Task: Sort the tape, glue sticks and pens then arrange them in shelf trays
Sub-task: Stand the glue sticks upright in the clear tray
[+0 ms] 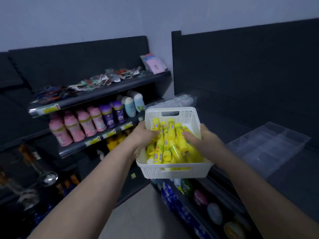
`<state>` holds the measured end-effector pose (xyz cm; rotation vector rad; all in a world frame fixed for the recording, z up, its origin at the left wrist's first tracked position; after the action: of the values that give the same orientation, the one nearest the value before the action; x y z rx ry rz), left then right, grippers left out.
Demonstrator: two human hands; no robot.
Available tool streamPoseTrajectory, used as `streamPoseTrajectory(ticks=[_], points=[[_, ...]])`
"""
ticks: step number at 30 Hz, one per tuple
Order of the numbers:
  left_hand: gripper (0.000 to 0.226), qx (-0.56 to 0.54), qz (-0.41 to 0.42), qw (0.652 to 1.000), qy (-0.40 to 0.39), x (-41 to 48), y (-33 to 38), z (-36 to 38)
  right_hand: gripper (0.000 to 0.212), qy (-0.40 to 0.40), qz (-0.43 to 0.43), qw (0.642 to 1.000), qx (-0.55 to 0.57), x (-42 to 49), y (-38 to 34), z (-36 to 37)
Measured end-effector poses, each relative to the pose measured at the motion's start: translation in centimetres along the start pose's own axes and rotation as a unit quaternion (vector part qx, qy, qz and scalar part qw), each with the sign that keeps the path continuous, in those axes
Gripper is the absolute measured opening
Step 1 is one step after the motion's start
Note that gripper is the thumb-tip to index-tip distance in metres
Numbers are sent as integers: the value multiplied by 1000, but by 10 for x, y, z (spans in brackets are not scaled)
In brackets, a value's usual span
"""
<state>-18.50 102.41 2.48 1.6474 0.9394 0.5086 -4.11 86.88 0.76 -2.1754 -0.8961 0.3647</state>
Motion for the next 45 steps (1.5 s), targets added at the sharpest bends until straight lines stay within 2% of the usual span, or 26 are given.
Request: streamPoseTrajectory(ticks=[10, 12, 16, 21, 25, 28, 33, 36, 40, 45], points=[[25, 58, 51, 986, -145, 152, 36, 81, 57, 103, 107, 989, -23, 109, 48, -27], [13, 75, 58, 981, -171, 179, 42, 95, 58, 113, 129, 985, -31, 129, 56, -30], [26, 84, 67, 968, -227, 216, 47, 121, 66, 121, 170, 977, -37, 159, 74, -29], [13, 126, 83, 949, -277, 261, 45, 147, 64, 136, 217, 967, -1, 176, 92, -18], [26, 173, 108, 929, -310, 289, 33, 167, 60, 142, 257, 956, -1, 181, 101, -4], [44, 217, 132, 913, -319, 310, 26, 179, 67, 165, 284, 945, 2, 186, 102, 4], [60, 345, 205, 866, -299, 324, 31, 181, 78, 181, 317, 931, -29, 197, 94, 12], [56, 376, 268, 837, -294, 322, 43, 186, 81, 173, 324, 929, -33, 195, 90, 9], [52, 371, 365, 794, -314, 295, 68, 207, 60, 170, 328, 923, -110, 177, 83, -9], [50, 344, 406, 759, -375, 243, 76, 249, 53, 198, 359, 886, -217, 130, 90, -41]])
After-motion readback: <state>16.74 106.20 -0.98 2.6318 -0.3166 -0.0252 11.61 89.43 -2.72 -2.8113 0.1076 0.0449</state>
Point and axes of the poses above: each hand's wrist, its own x-axis towards the middle knuckle, its own z-axis out of the palm, y = z × x, the point moved 7 cm from there along x, towards the middle knuckle, and after that the axes turned 2 degrees about -x, right-handed, at the moved point
